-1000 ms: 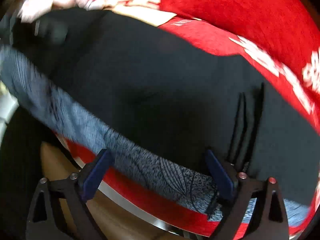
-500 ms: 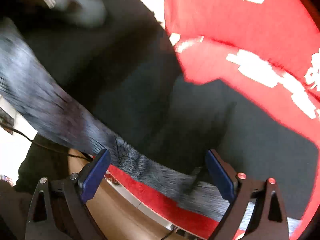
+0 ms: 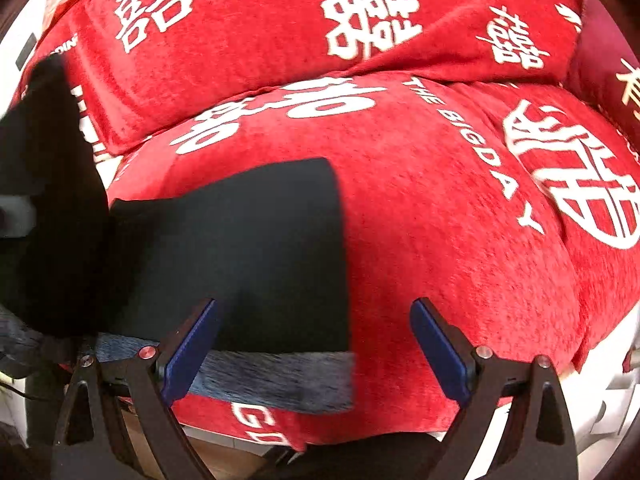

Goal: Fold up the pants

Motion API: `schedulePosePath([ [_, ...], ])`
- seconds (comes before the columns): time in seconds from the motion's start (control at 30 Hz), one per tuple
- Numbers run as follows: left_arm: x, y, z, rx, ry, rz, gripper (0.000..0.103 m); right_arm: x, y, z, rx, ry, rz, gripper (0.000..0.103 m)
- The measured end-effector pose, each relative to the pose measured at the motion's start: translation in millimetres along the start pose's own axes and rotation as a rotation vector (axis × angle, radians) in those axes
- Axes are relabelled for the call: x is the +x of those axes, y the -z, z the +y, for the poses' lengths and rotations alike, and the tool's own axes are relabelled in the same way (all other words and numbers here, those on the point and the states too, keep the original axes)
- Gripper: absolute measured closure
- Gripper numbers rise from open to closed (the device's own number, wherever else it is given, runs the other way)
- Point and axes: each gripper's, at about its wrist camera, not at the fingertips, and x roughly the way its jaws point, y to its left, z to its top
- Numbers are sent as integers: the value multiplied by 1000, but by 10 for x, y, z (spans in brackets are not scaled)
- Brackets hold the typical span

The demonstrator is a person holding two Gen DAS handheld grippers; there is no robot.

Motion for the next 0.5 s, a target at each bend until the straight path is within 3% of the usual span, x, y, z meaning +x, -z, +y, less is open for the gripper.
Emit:
schedulePosePath([
  [0.23,928,-142,-266,1,-59,144,83,51,118,-222,36,-1,10,6],
  [0.3,1066,-143,-283,-5,-64,150,83,64,179,-297,57,-14,12,6],
  [0.43,958,-130,-327,24,-60,137,75,-87,311,-350,62,-63,-26,6],
  [0.5,842,-133,-309,15,-38,142,65,-190,362,-354,46,-122,-58,6],
])
